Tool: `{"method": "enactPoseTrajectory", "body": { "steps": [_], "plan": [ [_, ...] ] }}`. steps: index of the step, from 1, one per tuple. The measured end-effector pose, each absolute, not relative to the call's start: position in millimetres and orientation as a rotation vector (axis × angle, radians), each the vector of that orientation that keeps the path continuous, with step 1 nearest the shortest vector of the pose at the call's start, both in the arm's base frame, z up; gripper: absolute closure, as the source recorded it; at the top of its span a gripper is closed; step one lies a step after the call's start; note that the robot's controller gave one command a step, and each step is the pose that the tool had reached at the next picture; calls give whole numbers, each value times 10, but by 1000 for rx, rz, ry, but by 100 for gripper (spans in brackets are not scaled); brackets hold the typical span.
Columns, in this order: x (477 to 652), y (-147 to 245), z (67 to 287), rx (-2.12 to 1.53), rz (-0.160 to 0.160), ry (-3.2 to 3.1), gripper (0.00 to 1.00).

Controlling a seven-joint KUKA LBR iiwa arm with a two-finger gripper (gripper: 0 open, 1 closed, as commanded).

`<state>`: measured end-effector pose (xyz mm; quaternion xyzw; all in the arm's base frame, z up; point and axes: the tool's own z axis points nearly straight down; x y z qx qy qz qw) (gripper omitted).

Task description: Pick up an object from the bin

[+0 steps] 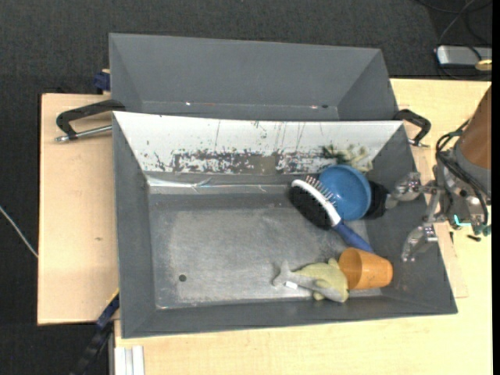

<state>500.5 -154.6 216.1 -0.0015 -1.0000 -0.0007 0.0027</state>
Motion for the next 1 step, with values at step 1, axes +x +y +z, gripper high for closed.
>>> {"method": "enactPoseTrajectory", "body": {
  "steps": [1],
  "plan": [
    [5543, -1310, 1310, 425, -4, -3112, 0]
  ]
}}
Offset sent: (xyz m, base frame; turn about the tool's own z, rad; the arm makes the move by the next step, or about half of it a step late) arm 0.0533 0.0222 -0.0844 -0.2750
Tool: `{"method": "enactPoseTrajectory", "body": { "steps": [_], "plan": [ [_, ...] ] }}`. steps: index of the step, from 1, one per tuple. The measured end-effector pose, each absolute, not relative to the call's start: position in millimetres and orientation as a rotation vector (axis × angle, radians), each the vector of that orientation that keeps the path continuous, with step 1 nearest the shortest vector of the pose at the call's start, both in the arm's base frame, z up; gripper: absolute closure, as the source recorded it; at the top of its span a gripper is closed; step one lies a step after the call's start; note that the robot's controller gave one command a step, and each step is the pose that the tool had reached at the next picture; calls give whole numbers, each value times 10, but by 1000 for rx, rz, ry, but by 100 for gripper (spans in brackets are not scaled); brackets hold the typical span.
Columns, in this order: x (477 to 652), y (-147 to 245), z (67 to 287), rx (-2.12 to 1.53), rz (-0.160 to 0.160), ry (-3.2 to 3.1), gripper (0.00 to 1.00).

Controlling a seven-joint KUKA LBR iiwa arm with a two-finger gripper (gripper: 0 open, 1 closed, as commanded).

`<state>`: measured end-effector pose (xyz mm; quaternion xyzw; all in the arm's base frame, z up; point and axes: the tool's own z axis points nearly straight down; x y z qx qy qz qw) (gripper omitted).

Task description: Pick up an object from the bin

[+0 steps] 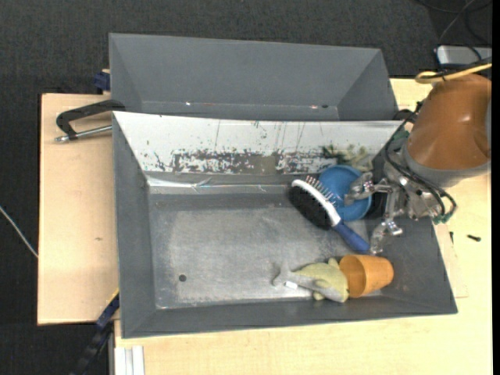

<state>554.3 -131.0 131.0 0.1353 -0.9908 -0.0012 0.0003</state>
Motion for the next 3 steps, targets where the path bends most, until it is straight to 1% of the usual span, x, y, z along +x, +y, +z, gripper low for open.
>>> {"method": "enactPoseTrajectory", "body": {
  "steps": [1, 2, 3],
  "plan": [
    [5706, -1148, 816, -31, -5, -3140, 0],
    [5712, -1154, 833, -33, -3, -3142, 100],
    [5777, -993, 2282, -61, 1, -3154, 100]
  ]
}}
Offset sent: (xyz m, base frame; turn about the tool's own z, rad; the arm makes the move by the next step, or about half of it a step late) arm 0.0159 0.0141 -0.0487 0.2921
